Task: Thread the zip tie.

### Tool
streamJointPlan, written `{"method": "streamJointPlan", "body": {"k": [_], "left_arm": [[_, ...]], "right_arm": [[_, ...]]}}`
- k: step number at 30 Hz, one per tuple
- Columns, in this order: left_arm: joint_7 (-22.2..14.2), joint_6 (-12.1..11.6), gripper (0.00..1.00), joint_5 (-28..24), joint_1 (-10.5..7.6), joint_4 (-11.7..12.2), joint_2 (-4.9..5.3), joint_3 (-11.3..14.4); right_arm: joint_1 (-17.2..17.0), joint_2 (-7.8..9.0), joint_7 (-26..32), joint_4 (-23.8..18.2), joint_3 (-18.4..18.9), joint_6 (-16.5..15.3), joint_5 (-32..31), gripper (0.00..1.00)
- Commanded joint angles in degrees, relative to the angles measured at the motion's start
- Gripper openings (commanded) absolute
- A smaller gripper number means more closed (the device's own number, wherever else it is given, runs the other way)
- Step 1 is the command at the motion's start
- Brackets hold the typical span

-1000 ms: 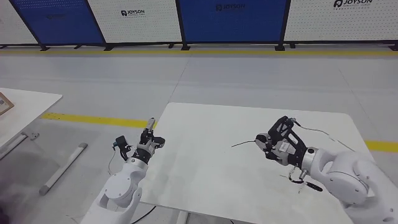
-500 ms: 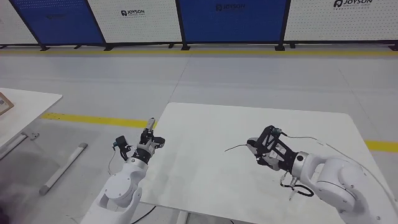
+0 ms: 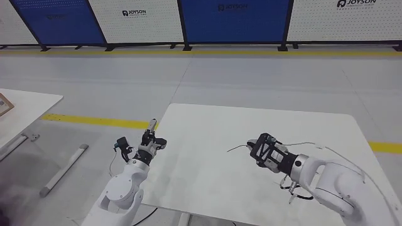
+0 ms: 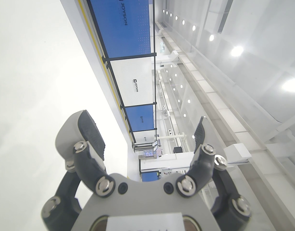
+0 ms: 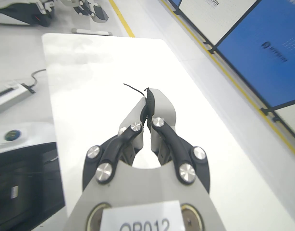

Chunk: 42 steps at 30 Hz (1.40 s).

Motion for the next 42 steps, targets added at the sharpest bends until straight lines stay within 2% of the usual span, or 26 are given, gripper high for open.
{"method": "streamJointPlan", "body": {"k": [1,3,5,9,26,28,30,33,38,42], "left_arm": [[0.0,0.0,1.0,0.0,0.0,0.0,0.0,0.0],[0.0,0.0,1.0,0.0,0.0,0.0,0.0,0.0],[0.0,0.0,1.0,0.0,0.0,0.0,0.0,0.0],[0.0,0.0,1.0,0.0,0.0,0.0,0.0,0.0],[0.0,0.0,1.0,0.0,0.0,0.0,0.0,0.0],[0.0,0.0,1.0,0.0,0.0,0.0,0.0,0.0],[0.0,0.0,1.0,0.0,0.0,0.0,0.0,0.0],[0.0,0.0,1.0,0.0,0.0,0.0,0.0,0.0],[0.0,0.0,1.0,0.0,0.0,0.0,0.0,0.0],[0.0,0.0,1.0,0.0,0.0,0.0,0.0,0.0]], "right_arm": [[-0.9,0.19,-4.0,-0.2,0.3,0.0,-5.9,0.0],[-1.5,0.45,-6.3,0.5,0.1,0.0,-7.8,0.0],[-0.6,0.85,-9.2,0.5,-1.2,0.0,-12.3,0.0],[0.4,1.53,-15.1,3.3,-2.9,0.0,-18.8,0.0],[0.3,1.55,-16.0,3.7,-2.8,0.1,-19.2,0.0],[-0.2,1.42,-17.1,3.5,-2.8,0.0,-20.4,0.0],[-0.1,1.41,-18.1,3.0,-3.1,0.0,-24.4,0.0],[0.5,1.33,-22.4,3.2,-3.8,0.0,-29.1,0.0],[4.9,1.63,-28.6,7.9,-8.0,0.0,-29.1,0.0],[4.9,1.63,-28.6,7.9,-8.0,0.0,-29.1,0.0]]}}
